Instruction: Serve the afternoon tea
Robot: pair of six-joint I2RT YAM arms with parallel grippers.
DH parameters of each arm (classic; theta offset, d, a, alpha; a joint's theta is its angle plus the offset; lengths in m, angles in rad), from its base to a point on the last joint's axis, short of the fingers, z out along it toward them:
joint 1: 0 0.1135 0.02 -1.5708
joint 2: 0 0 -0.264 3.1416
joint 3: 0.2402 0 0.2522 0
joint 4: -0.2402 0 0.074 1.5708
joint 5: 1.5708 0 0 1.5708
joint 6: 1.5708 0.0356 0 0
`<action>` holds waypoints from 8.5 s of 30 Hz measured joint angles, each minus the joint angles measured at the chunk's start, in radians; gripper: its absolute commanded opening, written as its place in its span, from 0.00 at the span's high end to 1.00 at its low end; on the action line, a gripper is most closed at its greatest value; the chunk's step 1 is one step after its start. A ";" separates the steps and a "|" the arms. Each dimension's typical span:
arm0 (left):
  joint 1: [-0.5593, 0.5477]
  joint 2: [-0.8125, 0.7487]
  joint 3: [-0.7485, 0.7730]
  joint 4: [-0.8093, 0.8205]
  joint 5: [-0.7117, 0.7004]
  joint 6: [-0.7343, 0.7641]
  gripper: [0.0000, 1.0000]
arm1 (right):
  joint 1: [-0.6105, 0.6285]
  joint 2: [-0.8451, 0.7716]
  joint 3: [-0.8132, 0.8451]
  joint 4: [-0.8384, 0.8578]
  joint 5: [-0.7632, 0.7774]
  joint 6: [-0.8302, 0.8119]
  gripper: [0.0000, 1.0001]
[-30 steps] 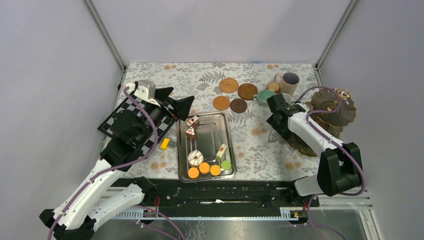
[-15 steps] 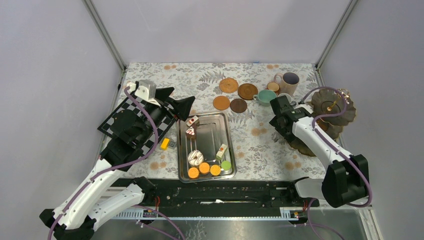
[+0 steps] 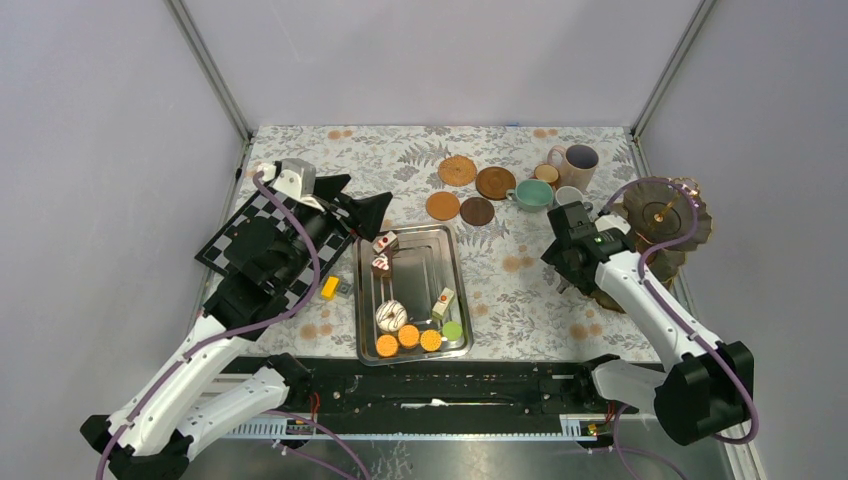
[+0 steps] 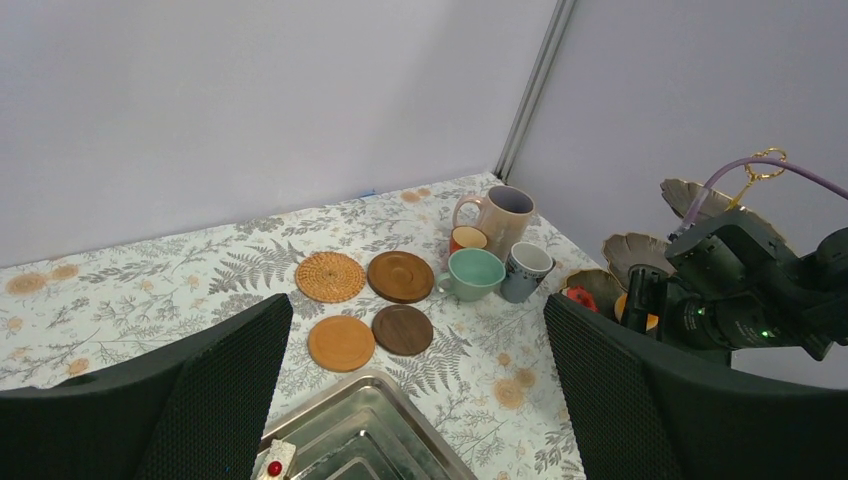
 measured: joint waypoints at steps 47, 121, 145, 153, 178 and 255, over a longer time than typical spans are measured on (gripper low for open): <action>0.000 -0.011 -0.031 0.001 -0.131 0.015 0.01 | 0.690 0.164 0.177 0.332 -0.507 -0.614 0.22; 0.000 -0.011 -0.045 0.002 -0.203 0.020 0.01 | 1.085 0.615 0.195 0.420 -0.121 -0.652 0.00; 0.000 0.000 -0.045 0.002 -0.199 0.026 0.01 | 1.088 0.563 0.216 0.382 -0.055 -0.650 0.00; 0.000 0.003 -0.045 0.002 -0.199 0.026 0.01 | 1.098 0.562 0.217 0.368 -0.053 -0.649 0.00; 0.000 0.171 0.246 -0.032 -0.169 -0.120 0.01 | 0.977 0.327 -0.098 0.688 -0.177 -0.496 0.00; 0.000 0.112 0.069 0.092 -0.188 0.011 0.01 | 1.006 0.337 -0.065 0.658 -0.116 -0.636 0.23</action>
